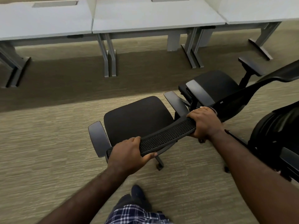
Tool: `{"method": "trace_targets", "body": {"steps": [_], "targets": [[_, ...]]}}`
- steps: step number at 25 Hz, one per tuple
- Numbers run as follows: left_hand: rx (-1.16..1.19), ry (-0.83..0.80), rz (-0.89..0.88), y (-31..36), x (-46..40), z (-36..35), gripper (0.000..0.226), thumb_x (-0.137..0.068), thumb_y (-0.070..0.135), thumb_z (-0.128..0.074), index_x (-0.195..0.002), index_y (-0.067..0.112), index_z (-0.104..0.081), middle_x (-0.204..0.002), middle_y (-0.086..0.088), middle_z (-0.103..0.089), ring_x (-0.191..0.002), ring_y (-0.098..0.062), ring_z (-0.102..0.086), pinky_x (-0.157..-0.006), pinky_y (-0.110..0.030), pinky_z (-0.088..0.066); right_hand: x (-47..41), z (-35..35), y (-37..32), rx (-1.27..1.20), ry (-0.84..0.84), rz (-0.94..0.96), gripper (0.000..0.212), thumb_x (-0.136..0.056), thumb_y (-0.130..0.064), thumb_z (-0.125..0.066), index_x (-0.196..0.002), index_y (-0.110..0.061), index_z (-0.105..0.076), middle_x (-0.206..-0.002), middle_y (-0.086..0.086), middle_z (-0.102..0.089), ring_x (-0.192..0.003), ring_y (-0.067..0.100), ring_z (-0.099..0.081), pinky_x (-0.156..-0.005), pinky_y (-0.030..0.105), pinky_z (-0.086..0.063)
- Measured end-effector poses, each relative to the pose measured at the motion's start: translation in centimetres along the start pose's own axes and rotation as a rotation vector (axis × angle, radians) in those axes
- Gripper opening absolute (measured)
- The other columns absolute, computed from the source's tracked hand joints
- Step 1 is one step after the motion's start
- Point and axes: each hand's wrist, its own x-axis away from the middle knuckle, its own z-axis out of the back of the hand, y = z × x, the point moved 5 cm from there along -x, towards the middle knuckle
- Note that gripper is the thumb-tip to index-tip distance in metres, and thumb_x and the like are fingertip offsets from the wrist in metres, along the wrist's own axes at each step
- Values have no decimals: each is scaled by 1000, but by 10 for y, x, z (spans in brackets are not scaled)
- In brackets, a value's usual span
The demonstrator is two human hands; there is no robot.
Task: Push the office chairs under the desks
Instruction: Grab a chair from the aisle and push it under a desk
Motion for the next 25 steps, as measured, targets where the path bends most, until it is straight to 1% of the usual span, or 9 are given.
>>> {"method": "trace_targets", "body": {"steps": [2, 6, 7, 9, 11, 15, 20, 23, 25], "targets": [[0, -5, 5, -18, -9, 3, 88, -67, 98, -20, -112, 30, -55, -98, 11, -63, -82, -9, -58, -66, -30, -53, -19, -2, -9, 13, -4, 3, 77, -59, -74, -50, -114, -22, -65, -111, 0, -68, -108, 22, -59, -108, 45, -35], [-8, 16, 7, -58, -33, 13, 83, -68, 97, -24, -109, 31, -56, -98, 11, -64, -83, -9, -59, -62, -28, -44, -63, -3, -26, 26, 1, 10, 67, -63, -68, -69, -113, -24, -64, -111, -1, -69, -108, 22, -60, -107, 47, -38], [-10, 16, 10, -68, -39, 15, 84, -68, 97, -25, -111, 31, -56, -100, 10, -65, -85, -10, -59, -62, -28, -43, -74, -3, -29, 28, 6, 9, 66, -63, -68, -69, -112, -24, -64, -110, -1, -69, -107, 22, -60, -106, 46, -39], [-13, 24, 21, -87, -52, 20, 86, -68, 96, -27, -114, 30, -56, -103, 9, -66, -88, -12, -61, -65, -29, -46, -95, -3, -37, 32, 9, 3, 66, -61, -71, -61, -108, -25, -65, -108, -1, -69, -105, 23, -61, -105, 46, -40], [-23, 41, 39, -110, -68, 27, 85, -66, 97, -26, -110, 31, -58, -100, 9, -66, -87, -13, -61, -65, -31, -45, -121, -2, -47, 39, 15, 0, 66, -60, -72, -57, -104, -25, -65, -106, 0, -69, -104, 24, -61, -103, 46, -40], [-25, 61, 80, -154, -105, 41, 77, -66, 96, -32, -99, 31, -57, -94, 9, -66, -84, -14, -61, -62, -31, -41, -181, -3, -57, 70, 14, 3, 56, -64, -66, -69, -102, -25, -65, -103, 1, -69, -102, 25, -60, -101, 46, -41], [-53, 92, 150, -201, -160, 58, 79, -62, 98, -31, -90, 29, -56, -87, 7, -65, -78, -16, -60, -59, -30, -38, -261, -2, -61, 67, 31, 36, 53, -66, -66, -71, -101, -26, -67, -99, 0, -70, -98, 25, -62, -97, 44, -41], [-53, 105, 206, -225, -194, 68, 79, -59, 101, -29, -84, 30, -52, -81, 7, -63, -74, -16, -59, -56, -31, -39, -316, 1, -59, 73, 36, 75, 54, -65, -66, -72, -100, -24, -69, -98, 1, -71, -98, 26, -63, -97, 43, -41], [-54, 119, 247, -239, -217, 73, 81, -59, 101, -29, -84, 29, -54, -80, 8, -62, -74, -16, -60, -56, -31, -43, -354, 3, -58, 69, 28, 106, 55, -64, -66, -72, -100, -24, -69, -98, 0, -71, -97, 25, -63, -97, 42, -41]]}}
